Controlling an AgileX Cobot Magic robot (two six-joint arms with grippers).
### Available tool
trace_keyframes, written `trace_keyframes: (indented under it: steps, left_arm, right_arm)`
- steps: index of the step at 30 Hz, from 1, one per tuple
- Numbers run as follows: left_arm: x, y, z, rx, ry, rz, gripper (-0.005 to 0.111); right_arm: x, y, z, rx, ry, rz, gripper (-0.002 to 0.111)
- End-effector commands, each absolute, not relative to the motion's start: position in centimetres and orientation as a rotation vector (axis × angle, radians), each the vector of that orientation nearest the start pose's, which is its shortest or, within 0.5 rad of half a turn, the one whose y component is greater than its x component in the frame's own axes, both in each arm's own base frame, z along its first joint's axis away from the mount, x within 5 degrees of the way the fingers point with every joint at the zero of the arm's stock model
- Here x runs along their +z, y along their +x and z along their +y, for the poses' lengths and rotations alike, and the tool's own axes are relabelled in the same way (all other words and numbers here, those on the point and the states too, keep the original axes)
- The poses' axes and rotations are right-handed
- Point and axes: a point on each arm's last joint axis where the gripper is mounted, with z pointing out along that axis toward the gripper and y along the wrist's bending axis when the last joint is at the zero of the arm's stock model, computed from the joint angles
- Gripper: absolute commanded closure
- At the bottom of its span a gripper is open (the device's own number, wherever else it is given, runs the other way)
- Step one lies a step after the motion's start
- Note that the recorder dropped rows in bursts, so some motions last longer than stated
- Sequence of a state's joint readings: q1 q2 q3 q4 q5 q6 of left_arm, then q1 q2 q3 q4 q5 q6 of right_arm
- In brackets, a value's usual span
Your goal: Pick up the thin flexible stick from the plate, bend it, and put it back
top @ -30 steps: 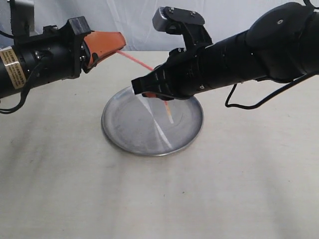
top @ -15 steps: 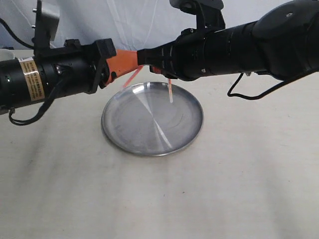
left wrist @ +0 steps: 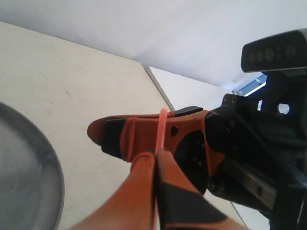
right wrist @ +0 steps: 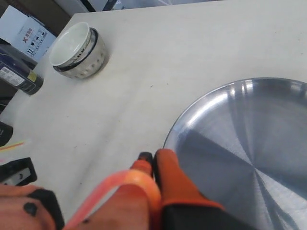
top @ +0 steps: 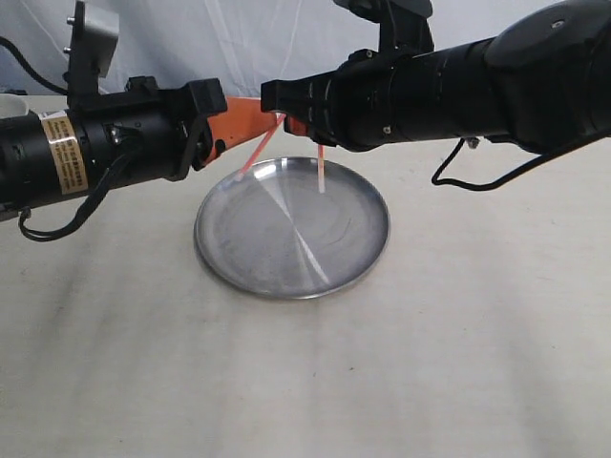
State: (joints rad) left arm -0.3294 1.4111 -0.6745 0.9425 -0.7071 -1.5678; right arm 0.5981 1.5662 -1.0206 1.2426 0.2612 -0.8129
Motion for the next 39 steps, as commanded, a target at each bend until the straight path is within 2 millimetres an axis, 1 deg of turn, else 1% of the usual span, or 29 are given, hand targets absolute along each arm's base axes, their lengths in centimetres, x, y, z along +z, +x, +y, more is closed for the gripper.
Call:
trace_keyframes:
  steps: [1, 6, 12, 20, 30, 36, 39]
  left_arm:
    - [25.5, 24.9, -14.0, -1.233, 0.070, 1.934, 0.107]
    - [25.4, 24.8, -14.0, -1.226, 0.092, 1.941, 0.107]
    - [25.3, 24.5, -14.2, -1.227, 0.170, 1.953, 0.107]
    - [25.2, 24.4, -14.3, -1.219, 0.195, 1.961, 0.107]
    - [25.2, 24.4, -14.3, -1.231, 0.179, 1.967, 0.107]
    - [25.0, 23.8, -15.3, -1.223, 0.210, 1.996, 0.107]
    - [24.9, 23.8, -15.4, -1.215, 0.205, 2.003, 0.107]
  right_arm:
    - [27.9, 27.6, 21.3, 0.861, -0.302, 2.159, 0.109]
    - [27.9, 27.6, 21.3, 0.859, -0.297, 2.158, 0.109]
    - [27.9, 27.6, 21.3, 0.856, -0.301, 2.157, 0.109]
    - [27.9, 27.6, 21.2, 0.855, -0.299, 2.157, 0.109]
    - [27.9, 27.6, 21.3, 0.856, -0.301, 2.157, 0.109]
    - [27.9, 27.5, 21.3, 0.856, -0.306, 2.157, 0.109]
    - [27.9, 27.5, 21.4, 0.861, -0.310, 2.159, 0.109]
